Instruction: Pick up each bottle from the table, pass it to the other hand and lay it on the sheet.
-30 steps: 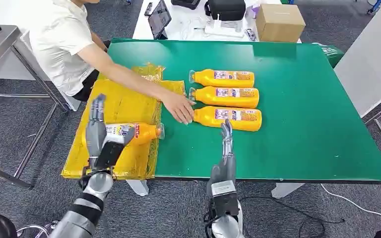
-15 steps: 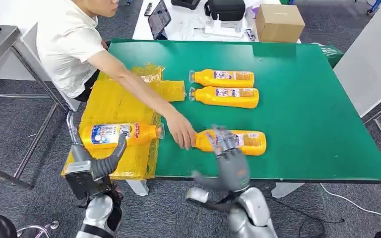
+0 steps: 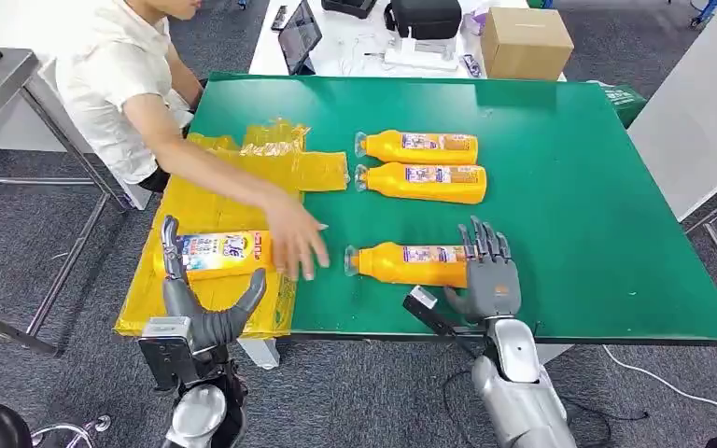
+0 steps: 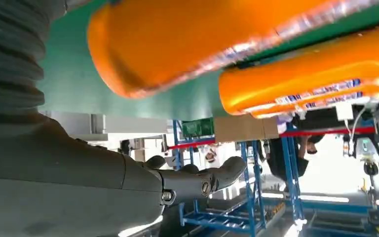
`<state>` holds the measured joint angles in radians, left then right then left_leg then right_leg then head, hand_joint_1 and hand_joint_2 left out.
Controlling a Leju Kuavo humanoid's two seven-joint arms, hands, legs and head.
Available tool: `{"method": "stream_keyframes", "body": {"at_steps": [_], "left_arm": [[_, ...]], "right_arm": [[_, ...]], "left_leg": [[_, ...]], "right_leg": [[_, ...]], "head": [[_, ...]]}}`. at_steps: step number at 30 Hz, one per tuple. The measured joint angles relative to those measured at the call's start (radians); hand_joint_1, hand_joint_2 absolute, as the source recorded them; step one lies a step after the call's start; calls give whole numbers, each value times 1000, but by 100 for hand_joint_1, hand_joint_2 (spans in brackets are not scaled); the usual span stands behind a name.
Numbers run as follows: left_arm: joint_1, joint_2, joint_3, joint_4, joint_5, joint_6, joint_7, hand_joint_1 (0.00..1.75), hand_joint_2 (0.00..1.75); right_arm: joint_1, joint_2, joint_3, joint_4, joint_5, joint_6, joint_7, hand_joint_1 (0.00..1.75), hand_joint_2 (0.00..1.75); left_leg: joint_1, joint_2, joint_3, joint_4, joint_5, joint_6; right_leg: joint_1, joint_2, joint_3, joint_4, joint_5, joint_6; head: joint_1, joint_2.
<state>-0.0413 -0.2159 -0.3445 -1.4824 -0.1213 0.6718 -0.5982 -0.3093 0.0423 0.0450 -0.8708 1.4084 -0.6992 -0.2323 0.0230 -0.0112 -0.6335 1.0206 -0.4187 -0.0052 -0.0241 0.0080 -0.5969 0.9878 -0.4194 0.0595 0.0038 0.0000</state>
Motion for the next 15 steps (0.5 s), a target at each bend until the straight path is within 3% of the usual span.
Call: {"method": "stream_keyframes", "body": {"at_steps": [8, 15], "left_arm": [[1, 7, -19, -2, 0, 0, 13, 0, 175], [1, 8, -21, -10, -11, -5, 38, 0, 175]], "right_arm": [[-50, -16, 34, 112, -39, 8, 35, 0, 175], [-112, -35, 96, 203, -70, 140, 151, 0, 175]], "left_leg": [[0, 0, 0, 0, 0, 0], [0, 1, 1, 0, 0, 0]], "right_leg": [[0, 0, 0, 0, 0, 0], [0, 0, 0, 0, 0, 0]], "head": [[0, 0], [0, 0]]}}
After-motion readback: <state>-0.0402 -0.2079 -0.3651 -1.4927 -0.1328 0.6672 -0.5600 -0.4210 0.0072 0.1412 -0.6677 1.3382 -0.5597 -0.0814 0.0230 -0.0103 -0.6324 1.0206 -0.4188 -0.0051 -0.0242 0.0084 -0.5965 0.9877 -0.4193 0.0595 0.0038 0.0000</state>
